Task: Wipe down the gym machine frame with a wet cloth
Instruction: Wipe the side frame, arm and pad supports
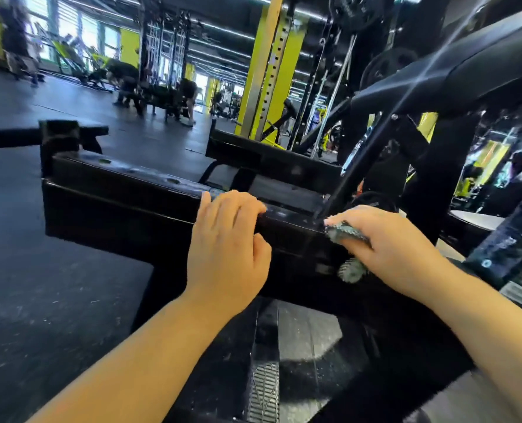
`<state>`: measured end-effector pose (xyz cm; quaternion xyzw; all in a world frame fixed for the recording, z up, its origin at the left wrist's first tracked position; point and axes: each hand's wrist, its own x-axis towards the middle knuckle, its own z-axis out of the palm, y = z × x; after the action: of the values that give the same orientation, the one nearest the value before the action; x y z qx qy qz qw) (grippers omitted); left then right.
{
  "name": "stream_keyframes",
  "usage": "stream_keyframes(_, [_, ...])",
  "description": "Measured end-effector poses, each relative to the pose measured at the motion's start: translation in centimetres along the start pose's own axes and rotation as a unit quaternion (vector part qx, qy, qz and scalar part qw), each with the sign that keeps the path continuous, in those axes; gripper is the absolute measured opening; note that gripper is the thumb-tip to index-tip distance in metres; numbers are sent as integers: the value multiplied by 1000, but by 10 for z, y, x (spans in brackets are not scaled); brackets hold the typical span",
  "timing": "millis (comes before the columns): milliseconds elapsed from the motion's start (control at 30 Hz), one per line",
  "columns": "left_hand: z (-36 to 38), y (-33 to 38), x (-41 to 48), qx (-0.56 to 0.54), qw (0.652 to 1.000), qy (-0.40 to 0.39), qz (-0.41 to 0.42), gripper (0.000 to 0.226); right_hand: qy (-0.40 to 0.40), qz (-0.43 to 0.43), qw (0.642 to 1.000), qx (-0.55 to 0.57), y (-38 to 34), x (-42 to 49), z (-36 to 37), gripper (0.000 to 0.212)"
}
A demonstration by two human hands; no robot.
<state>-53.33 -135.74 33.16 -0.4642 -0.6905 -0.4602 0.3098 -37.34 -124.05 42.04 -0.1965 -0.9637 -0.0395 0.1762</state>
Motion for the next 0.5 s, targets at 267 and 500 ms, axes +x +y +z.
stream_keyframes(267, [-4, 14, 0, -97, 986, 99, -89, 48, 83, -54, 992, -81, -84, 71, 45, 20])
stream_keyframes(500, [36, 62, 1, -71, 997, 5, 16, 38, 22, -22, 1000, 3, 14, -10, 8, 29])
